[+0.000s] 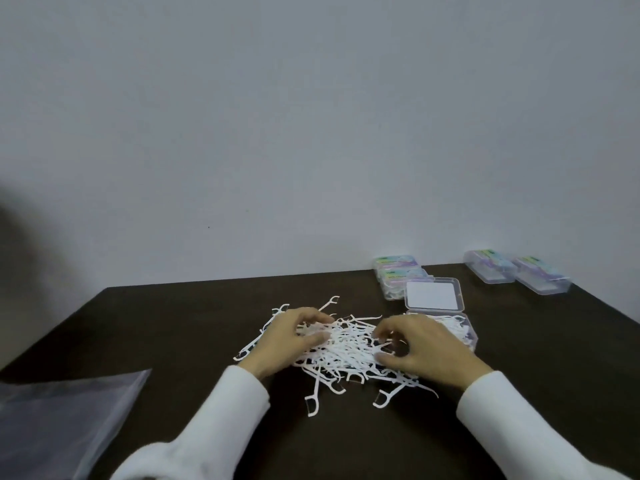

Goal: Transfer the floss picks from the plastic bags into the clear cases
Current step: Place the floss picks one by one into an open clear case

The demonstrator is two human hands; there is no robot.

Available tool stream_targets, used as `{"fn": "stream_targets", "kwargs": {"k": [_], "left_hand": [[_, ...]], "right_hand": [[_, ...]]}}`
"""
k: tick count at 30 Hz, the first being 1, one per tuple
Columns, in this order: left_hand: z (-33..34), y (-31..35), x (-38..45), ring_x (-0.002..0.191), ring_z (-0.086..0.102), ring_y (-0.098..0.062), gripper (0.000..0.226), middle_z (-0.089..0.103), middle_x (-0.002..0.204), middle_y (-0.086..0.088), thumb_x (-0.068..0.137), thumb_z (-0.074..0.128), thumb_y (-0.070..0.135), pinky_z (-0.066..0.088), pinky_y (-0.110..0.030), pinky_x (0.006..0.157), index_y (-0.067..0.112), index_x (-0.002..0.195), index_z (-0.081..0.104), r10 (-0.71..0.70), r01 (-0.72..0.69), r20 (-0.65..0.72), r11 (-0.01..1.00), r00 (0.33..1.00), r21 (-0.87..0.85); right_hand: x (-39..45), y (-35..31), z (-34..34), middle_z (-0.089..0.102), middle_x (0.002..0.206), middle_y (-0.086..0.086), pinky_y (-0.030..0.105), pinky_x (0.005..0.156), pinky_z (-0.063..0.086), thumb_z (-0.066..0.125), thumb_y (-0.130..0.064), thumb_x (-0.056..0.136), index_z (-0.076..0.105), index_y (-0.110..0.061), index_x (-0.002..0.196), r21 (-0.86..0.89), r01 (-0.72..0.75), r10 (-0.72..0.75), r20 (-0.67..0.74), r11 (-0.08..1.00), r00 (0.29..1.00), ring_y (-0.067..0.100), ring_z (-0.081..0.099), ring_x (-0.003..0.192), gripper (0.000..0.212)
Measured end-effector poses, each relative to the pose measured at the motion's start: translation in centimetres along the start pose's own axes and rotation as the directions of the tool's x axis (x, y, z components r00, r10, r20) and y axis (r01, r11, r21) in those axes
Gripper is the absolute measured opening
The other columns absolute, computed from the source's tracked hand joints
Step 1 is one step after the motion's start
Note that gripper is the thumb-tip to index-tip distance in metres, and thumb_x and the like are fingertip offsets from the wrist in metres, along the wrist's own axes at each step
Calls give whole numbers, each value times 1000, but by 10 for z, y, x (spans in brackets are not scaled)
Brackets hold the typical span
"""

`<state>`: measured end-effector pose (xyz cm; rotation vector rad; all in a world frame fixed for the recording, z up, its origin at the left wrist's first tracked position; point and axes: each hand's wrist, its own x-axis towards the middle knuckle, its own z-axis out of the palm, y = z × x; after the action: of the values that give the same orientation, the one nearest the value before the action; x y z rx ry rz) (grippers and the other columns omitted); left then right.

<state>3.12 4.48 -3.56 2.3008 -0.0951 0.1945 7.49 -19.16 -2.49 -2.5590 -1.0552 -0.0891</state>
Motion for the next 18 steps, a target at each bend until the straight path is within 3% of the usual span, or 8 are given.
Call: {"fn": "stream_targets", "kwargs": {"k": [4, 9, 13, 18], "left_hand": [[-18, -16, -15, 106, 43, 12, 42, 54, 113, 24, 72, 79, 36, 27, 1, 83, 35, 111, 64, -29, 16, 82, 987, 996, 159], [-19, -22, -14, 102, 55, 4, 38, 65, 106, 20, 67, 84, 29, 38, -9, 85, 38, 101, 68, -15, 11, 24, 991, 1000, 134], [-11, -19, -14, 98, 56, 3, 29, 66, 104, 22, 74, 78, 32, 46, -24, 90, 37, 102, 69, 17, -12, -23, 974, 1000, 226], [-3, -11, -17, 101, 58, -4, 25, 69, 105, 14, 80, 71, 35, 39, -18, 83, 35, 105, 69, 106, -51, -120, 917, 987, 395]], "right_hand": [[6, -8, 13, 57, 115, -12, 22, 86, 42, 59, -45, 85, 55, -29, 119, -92, -27, 30, 36, 995, 999, 7, 53, 103, 39], [9, -6, 15, 64, 105, -8, 25, 84, 48, 64, -35, 85, 59, -29, 113, -18, -61, 60, -14, 998, 998, 8, 59, 94, 29], [7, -5, 15, 66, 99, -11, 26, 83, 49, 66, -34, 84, 59, -28, 104, 75, -88, 92, -51, 993, 994, 7, 61, 91, 22], [6, -2, 16, 67, 87, -15, 20, 72, 43, 65, -38, 84, 68, -32, 98, 71, -97, 105, -130, 993, 986, 1, 58, 80, 16]]}}
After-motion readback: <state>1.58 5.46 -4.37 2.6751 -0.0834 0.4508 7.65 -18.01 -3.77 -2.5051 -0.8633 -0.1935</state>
